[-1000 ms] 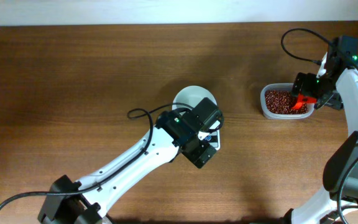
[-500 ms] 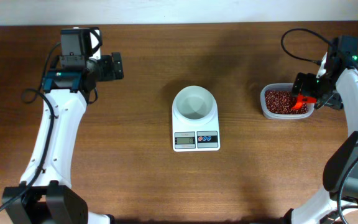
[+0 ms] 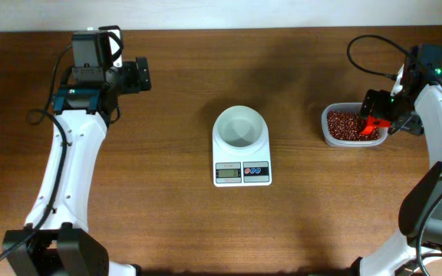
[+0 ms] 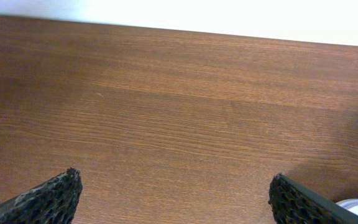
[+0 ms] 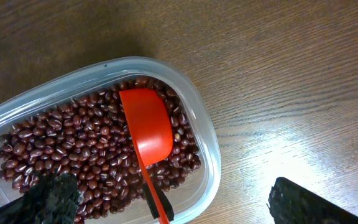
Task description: Scoop item into bowl and weigh 50g on scale
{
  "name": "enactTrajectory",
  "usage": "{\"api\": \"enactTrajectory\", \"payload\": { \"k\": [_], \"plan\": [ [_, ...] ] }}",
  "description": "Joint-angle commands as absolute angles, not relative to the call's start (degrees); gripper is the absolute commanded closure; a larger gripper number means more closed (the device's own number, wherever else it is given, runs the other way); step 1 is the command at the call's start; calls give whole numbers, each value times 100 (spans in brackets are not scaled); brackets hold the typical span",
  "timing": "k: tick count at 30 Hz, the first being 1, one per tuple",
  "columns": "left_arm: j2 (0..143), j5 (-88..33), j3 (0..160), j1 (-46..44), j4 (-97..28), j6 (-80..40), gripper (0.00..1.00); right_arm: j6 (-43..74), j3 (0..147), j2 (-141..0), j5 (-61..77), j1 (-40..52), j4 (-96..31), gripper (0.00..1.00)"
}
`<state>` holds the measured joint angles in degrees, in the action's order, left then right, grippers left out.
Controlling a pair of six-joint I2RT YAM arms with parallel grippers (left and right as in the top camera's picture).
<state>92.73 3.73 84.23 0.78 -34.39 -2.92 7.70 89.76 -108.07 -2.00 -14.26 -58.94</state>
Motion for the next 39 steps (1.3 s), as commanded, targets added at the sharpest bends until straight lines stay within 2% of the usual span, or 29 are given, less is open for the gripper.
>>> {"api": "enactTrajectory", "payload": {
  "k": [1,14,18,20,22,26,32,36,39],
  "plan": [
    [9192,458,8477,82,-3413,-364,1,775,9054,-10827,-172,-1413,-5894,1],
    [9190,381,8475,75,-3743,-368,1,775,9054,-10827,-172,-1413,-5894,1],
    [9190,-805,8475,73,-4797,-368,1,775,9054,-10827,-172,-1413,-5894,1],
    [9190,-972,8475,-40,-5408,-366,2,775,9054,-10827,-172,-1413,-5894,1],
    [9188,-967,8475,-296,-5776,-366,5,775,9054,-10827,-172,-1413,-5894,1],
    [9157,-919,8475,-1013,-5920,-366,4,775,9054,-10827,-172,-1413,-5894,1],
    [8943,-893,8442,-2429,-6987,-390,4,775,9054,-10827,-172,-1413,-5894,1],
    [8943,-204,8425,-3457,-7227,-1192,1,775,9054,-10827,-172,-1413,-5894,1],
    [8943,47,8208,-3710,-6978,-1721,1,775,9054,-10827,-172,-1413,-5894,1]
  ]
}}
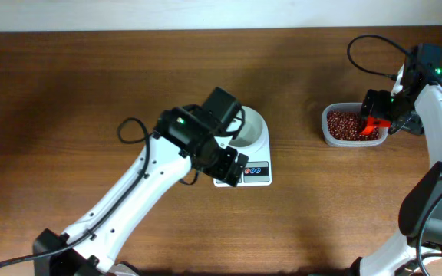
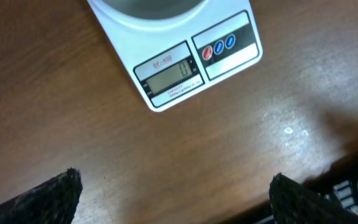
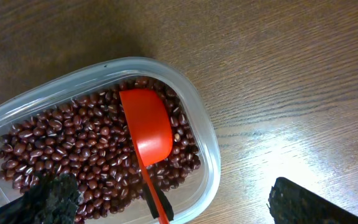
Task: Scoop item into bowl and weigh 50g on scale
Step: 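Bring the left gripper over the scale front and hold above the display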
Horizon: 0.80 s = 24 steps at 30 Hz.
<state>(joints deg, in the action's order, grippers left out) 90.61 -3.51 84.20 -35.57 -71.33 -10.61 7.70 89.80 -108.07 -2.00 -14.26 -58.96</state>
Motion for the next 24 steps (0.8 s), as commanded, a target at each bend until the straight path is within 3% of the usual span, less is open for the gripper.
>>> {"api": "enactTrajectory", "payload": {
  "k": [1,6,16,21,24],
  "plan": [
    [8943,58,8016,-3767,-6779,-1732,1,775,9054,-10827,-172,-1413,-5894,1],
    [8945,130,7061,-3782,-5806,-1708,1,775,9054,-10827,-172,-1413,-5894,1],
    [8945,130,6934,-4278,-5559,-1098,1,779,9054,-10827,-165,-1411,-5645,1],
    [8945,130,6934,-4362,-5561,-1103,1,482,9253,-10794,-209,-1555,-6171,0],
    [8945,130,6934,-4362,-5559,-1103,1,499,9870,-10455,-16,-1732,-6565,7]
  ]
}}
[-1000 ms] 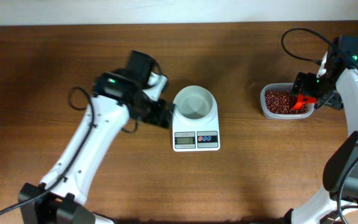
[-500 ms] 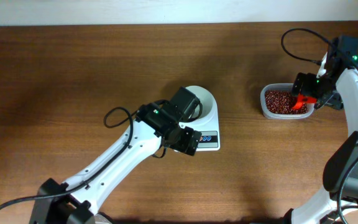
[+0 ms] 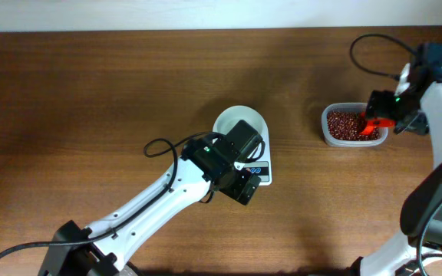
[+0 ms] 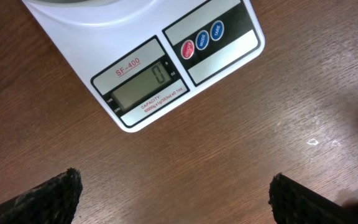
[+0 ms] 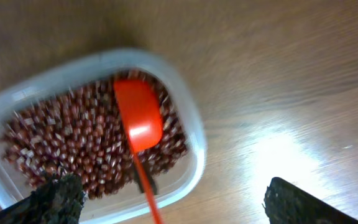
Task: Scoop item into bowl and weigh 50g on scale
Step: 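Bring the left gripper over the scale front and hold above the display, then dip the orange scoop into the red beans with the right gripper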
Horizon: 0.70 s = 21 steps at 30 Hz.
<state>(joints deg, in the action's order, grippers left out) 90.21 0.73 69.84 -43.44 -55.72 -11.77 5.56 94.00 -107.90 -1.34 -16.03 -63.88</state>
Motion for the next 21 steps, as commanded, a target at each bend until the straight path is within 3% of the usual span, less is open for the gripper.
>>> {"api": "enactTrajectory", "payload": {
  "k": [1,3,4,5,7,13,14,15,16,18,19,20,21],
  "plan": [
    [8945,130,6934,-4364,-5559,-1103,1,423,9979,-10318,8,-1765,-6742,7],
    [8945,130,6934,-4362,-5559,-1103,1,-38,9974,-10224,779,-1953,-6873,7],
    [8945,130,6934,-4362,-5559,-1103,1,-360,9911,-10269,1417,-2117,-6921,11],
    [8945,130,6934,-4362,-5561,-1103,1,-499,9806,-10296,1804,-2250,-6976,21],
    [8945,130,6934,-4362,-5559,-1103,1,-585,9526,-10298,1896,-2449,-7074,28],
    [8945,130,6934,-4362,-5559,-1103,1,-622,8420,-10302,1734,-2244,-5979,28],
    [8945,130,6934,-4362,-5559,-1103,1,-622,8283,-10302,1737,-2252,-5767,28],
    [8945,130,6934,-4362,-5561,-1103,1,-620,8136,-10302,1743,-2252,-5553,9],
    [8945,130,6934,-4362,-5559,-1103,1,-615,8042,-10307,1806,-2244,-5422,1],
    [8945,130,6934,-4362,-5559,-1103,1,-620,7979,-10361,1885,-2246,-5194,1],
    [8945,130,6934,-4362,-5559,-1103,1,-620,7979,-10366,1887,-2246,-5159,5],
    [8945,130,6934,-4362,-5559,-1103,1,-622,7981,-10366,1887,-2228,-5142,26],
    [8945,130,6934,-4362,-5559,-1103,1,-624,7979,-10366,1885,-2180,-5111,40]
  ]
}}
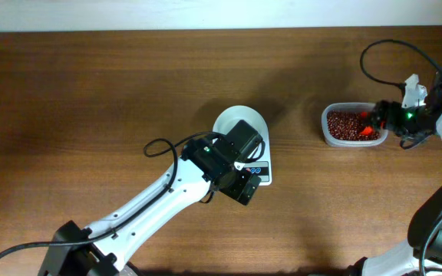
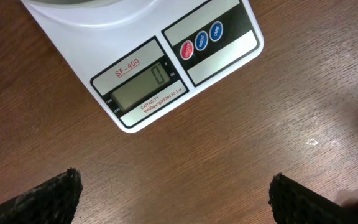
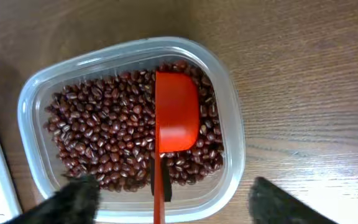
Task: Scoop item into bowl and weigh 50g on scale
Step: 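Dip the orange scoop into the red beans with the right gripper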
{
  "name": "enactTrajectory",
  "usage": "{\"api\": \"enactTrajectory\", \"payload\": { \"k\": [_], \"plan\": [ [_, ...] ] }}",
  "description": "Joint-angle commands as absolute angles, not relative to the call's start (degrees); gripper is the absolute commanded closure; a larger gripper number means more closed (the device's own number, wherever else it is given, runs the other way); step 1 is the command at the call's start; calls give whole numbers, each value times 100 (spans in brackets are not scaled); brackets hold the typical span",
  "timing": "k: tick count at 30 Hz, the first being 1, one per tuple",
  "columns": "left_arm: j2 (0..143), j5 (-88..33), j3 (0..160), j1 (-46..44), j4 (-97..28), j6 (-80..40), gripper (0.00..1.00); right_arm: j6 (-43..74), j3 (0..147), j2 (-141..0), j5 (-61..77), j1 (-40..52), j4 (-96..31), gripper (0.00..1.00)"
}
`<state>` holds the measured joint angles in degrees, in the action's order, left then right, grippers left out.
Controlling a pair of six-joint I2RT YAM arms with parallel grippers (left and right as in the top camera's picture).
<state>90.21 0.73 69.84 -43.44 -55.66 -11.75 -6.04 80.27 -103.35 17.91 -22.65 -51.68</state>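
A white scale [image 1: 256,172] stands mid-table with a white bowl [image 1: 244,121] on it, partly hidden by my left arm. Its display [image 2: 140,85] reads 0. My left gripper [image 2: 176,205] hangs open over the bare wood just in front of the scale. At the right a clear container [image 3: 234,152] holds red beans [image 3: 98,130], and a red scoop [image 3: 177,121] lies in them with its handle pointing toward my right gripper [image 3: 169,199]. That gripper is open and its fingers straddle the handle without touching it.
Brown wooden table [image 1: 90,92] runs to a white wall at the back. The left arm's cable [image 1: 163,149] loops beside the scale. The right arm's cable [image 1: 382,50] arcs above the container.
My right gripper has shifted and turned, so the container sits more centred below it and the scoop handle now runs straight between the open fingers. The left gripper has not moved.
My left gripper was open at the far left back of the table. Then it was over the scale's front left, then over the wood in front of the display, where it stays. My right gripper stayed open above the bean container and has now lined up with the scoop handle.
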Motion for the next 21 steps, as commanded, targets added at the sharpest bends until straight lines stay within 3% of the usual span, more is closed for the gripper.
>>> {"api": "enactTrajectory", "payload": {
  "k": [1,9,15,21],
  "plan": [
    [8945,130,6934,-4362,-5559,-1103,1,-622,7979,-10366,1887,-2119,-5070,56],
    [8945,130,6934,-4362,-5559,-1103,1,-532,7968,-10368,980,-1673,-4998,62],
    [8945,130,6934,-4362,-5561,-1103,1,-537,7966,-10534,978,-1684,-4917,79],
    [8945,130,6934,-4362,-5559,-1103,1,-537,7966,-10532,1046,-1682,-4875,83]
  ]
}}
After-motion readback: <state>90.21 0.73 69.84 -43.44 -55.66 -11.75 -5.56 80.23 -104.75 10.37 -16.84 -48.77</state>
